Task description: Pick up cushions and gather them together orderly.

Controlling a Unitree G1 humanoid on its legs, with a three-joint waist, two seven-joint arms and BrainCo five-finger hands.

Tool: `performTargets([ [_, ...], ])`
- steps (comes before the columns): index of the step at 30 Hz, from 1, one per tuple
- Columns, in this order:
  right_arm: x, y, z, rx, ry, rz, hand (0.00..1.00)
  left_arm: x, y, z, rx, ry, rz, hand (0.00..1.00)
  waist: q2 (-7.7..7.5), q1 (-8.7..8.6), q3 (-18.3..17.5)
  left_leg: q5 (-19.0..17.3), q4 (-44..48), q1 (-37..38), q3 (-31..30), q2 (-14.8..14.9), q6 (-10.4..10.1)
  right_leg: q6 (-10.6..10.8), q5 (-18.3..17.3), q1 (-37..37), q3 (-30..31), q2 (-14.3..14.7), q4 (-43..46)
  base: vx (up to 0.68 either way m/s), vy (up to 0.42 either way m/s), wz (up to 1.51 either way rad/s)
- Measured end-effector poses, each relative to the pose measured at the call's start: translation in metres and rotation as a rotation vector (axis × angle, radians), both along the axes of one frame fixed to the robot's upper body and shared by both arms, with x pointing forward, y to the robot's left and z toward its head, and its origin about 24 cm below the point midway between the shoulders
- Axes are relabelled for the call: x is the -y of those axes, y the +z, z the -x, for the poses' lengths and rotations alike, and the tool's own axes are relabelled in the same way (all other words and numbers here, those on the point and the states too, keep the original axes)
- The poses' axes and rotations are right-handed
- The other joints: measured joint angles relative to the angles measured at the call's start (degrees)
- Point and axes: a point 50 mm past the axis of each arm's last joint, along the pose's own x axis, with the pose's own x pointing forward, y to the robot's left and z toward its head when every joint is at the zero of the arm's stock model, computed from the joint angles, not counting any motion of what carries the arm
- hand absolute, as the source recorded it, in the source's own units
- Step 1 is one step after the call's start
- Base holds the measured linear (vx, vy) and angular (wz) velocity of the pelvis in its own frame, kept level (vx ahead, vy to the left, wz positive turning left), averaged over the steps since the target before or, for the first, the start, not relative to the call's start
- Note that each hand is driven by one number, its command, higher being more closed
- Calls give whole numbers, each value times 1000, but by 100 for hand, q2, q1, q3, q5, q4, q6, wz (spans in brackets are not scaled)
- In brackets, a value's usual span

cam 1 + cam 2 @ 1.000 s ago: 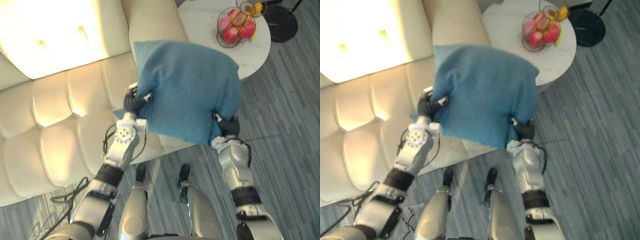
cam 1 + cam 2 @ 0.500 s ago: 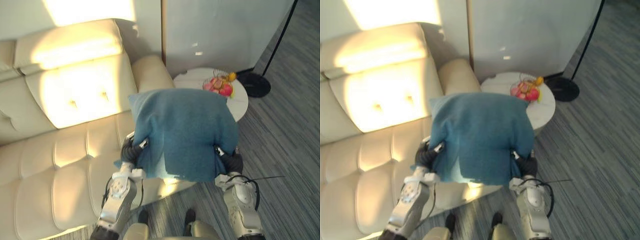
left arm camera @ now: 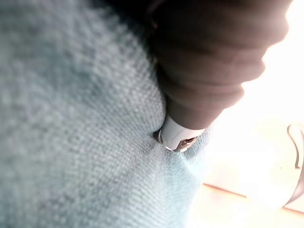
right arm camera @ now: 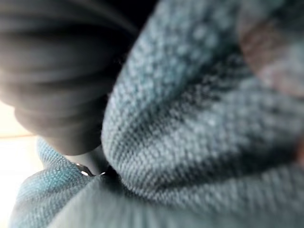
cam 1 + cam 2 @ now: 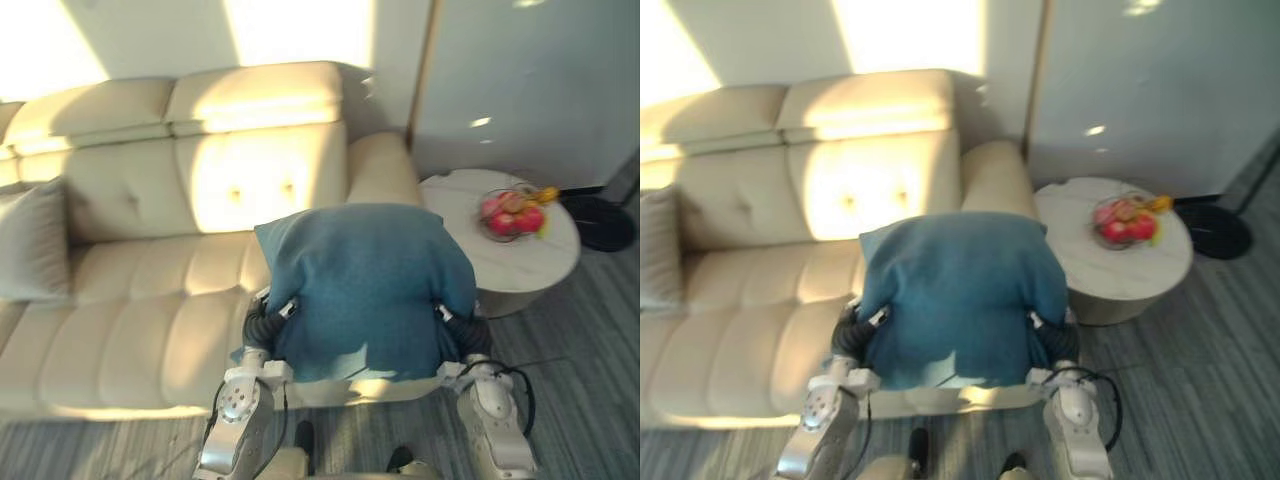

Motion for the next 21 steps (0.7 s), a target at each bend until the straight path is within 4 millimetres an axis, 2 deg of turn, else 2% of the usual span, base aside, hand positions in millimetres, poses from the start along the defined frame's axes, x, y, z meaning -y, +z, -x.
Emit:
performTargets([
  [1, 3, 2, -1, 6, -8, 5, 100, 3, 2, -1, 10, -7, 6, 100, 17, -104, -11, -37, 57, 87, 191, 291, -57, 132, 174, 37, -148, -162, -103, -96, 294, 69],
  [3, 13, 5, 0, 21, -57, 13, 100, 15, 7, -4, 36, -46, 26, 100, 112, -161, -71, 35, -26, 79, 330, 629, -149, 372, 541, 36, -360, -332, -350, -96, 391, 80],
  [4, 17, 5, 0, 22, -69, 15, 100, 18, 7, -5, 38, -56, 31, 100, 159, -163, -103, 110, -100, 80, 308, 655, -231, 447, 646, 43, -392, -340, -435, -127, 660, 76],
  [5, 19, 4, 0, 21, -90, 7, 100, 21, 5, -7, 40, -79, 30, 100, 163, -182, -146, -337, -159, 2, 144, 467, -1075, 571, 956, 139, -448, -448, -759, -131, 648, 88],
  [6, 14, -5, 5, -12, -100, -26, 100, 14, -4, -9, 5, -83, -7, 100, -110, -256, -138, -429, 212, -274, -58, 173, -812, 584, 1024, 278, -214, -490, -1058, -106, 598, 100],
  [8, 5, -12, 8, -42, -89, -36, 100, 5, -16, -7, -49, -66, -27, 100, -184, -263, -128, -706, 778, -524, -318, 58, -601, 595, 1074, 422, -75, -439, -977, 6, 309, 66],
  [9, 0, -13, 7, -53, -70, -40, 100, -2, -22, -2, -78, -47, -41, 100, -183, -140, -111, -952, 1105, -546, -310, -10, -478, 536, 1158, 365, 27, -614, -635, 36, 398, 16],
  [10, -2, -15, 7, -62, -60, -43, 100, -5, -26, 0, -92, -43, -50, 100, -184, -110, -108, -1023, 1185, -556, -296, -47, -388, 485, 1196, 296, 120, -717, -434, 17, 515, -5],
  [11, -5, -18, 8, -77, -45, -44, 100, -8, -30, 4, -115, -40, -61, 100, -185, -79, -99, -1107, 1182, -525, -282, -157, -245, 90, 1275, 53, 429, -849, -41, 22, 374, 7],
  [12, -6, -19, 8, -83, -35, -47, 100, -11, -33, 7, -124, -40, -67, 100, -144, -97, -48, -1214, 944, -400, -313, -201, -213, -120, 810, -244, 1052, -727, 492, 42, 304, 19],
  [13, -8, -20, 8, -86, -27, -53, 100, -12, -33, 7, -125, -45, -72, 100, -187, -152, 79, -1173, 746, -251, -358, -236, -161, 223, 1, -503, 1961, -195, 1127, 67, 142, 17],
  [14, -8, -20, 8, -86, -24, -52, 100, -13, -34, 7, -128, -45, -72, 100, -207, -152, 123, -1167, 664, -159, -329, -262, -142, 291, -240, -556, 2169, 15, 1258, 75, 72, 2],
  [15, -7, -20, 8, -85, -9, -41, 100, -11, -37, 11, -144, -54, -66, 100, -229, -161, 147, -1154, 405, 107, -222, -397, -109, 184, -793, -643, 2179, 522, 1327, 71, 58, -20],
  [16, -7, -19, 7, -84, -8, -39, 100, -10, -37, 11, -144, -59, -63, 100, -213, -159, 156, -1155, 340, 165, -193, -430, -107, 157, -851, -660, 2116, 588, 1270, 108, 66, -36],
  [17, -5, -18, 4, -80, -5, -32, 100, -9, -35, 10, -136, -69, -65, 100, -150, -208, 197, -1156, 187, 265, -158, -454, -105, 71, -911, -789, 2103, 808, 1147, 90, 16, -27],
  [18, -3, -18, 3, -78, -7, -25, 100, -9, -33, 7, -126, -75, -67, 100, -88, -240, 233, -1106, 9, 344, -162, -459, -134, -25, -851, -899, 2108, 999, 1064, 79, -42, -14],
  [19, -2, -18, 4, -79, -12, -25, 100, -8, -31, 4, -117, -80, -69, 100, -62, -307, 257, -1007, -229, 445, -205, -490, -203, -202, -644, -1015, 2144, 1222, 814, 24, -84, 17],
  [21, 3, -18, 5, -81, -30, -14, 100, -2, -30, 3, -116, -105, -70, 100, 10, -450, 245, -862, -433, 534, -571, -540, -336, -307, -556, -872, 2223, 1332, 791, 159, -99, 24],
])
